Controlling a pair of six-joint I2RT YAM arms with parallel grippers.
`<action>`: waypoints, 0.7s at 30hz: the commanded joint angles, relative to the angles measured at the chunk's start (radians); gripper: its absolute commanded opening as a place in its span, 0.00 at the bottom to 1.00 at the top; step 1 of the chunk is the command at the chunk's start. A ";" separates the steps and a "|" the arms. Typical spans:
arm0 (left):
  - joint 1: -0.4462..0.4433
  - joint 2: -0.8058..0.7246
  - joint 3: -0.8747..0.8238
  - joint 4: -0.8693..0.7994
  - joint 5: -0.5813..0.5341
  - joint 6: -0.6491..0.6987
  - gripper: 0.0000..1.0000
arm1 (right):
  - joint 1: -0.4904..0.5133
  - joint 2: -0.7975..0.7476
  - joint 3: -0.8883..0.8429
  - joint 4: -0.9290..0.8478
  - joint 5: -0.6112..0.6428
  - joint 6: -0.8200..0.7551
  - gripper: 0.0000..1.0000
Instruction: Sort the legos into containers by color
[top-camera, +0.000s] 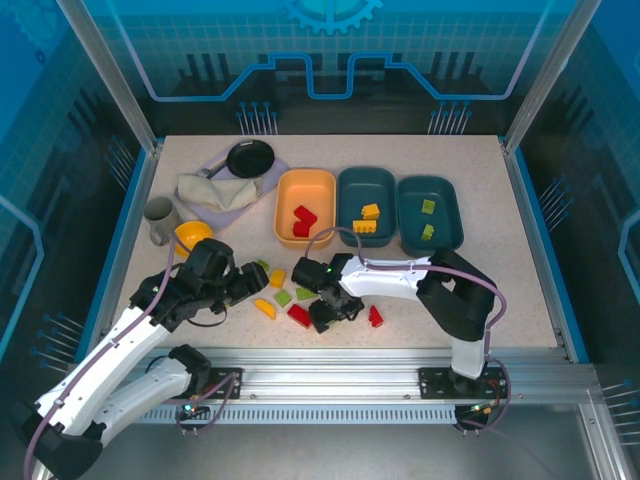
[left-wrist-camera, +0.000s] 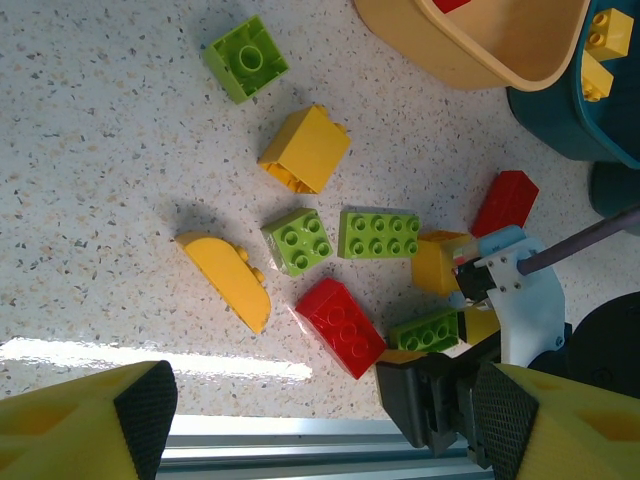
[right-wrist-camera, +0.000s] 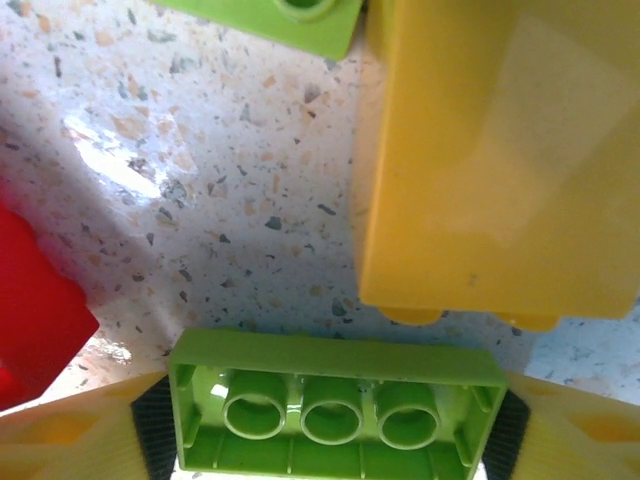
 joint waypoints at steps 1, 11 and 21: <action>-0.001 0.003 -0.005 0.019 0.022 -0.012 0.82 | -0.012 0.047 -0.008 0.013 -0.003 0.021 0.69; -0.014 0.046 0.010 0.141 0.114 0.046 0.82 | -0.053 -0.174 -0.020 -0.078 0.115 0.043 0.59; -0.121 0.278 0.152 0.315 0.171 0.096 0.81 | -0.545 -0.441 -0.029 -0.147 0.111 -0.114 0.59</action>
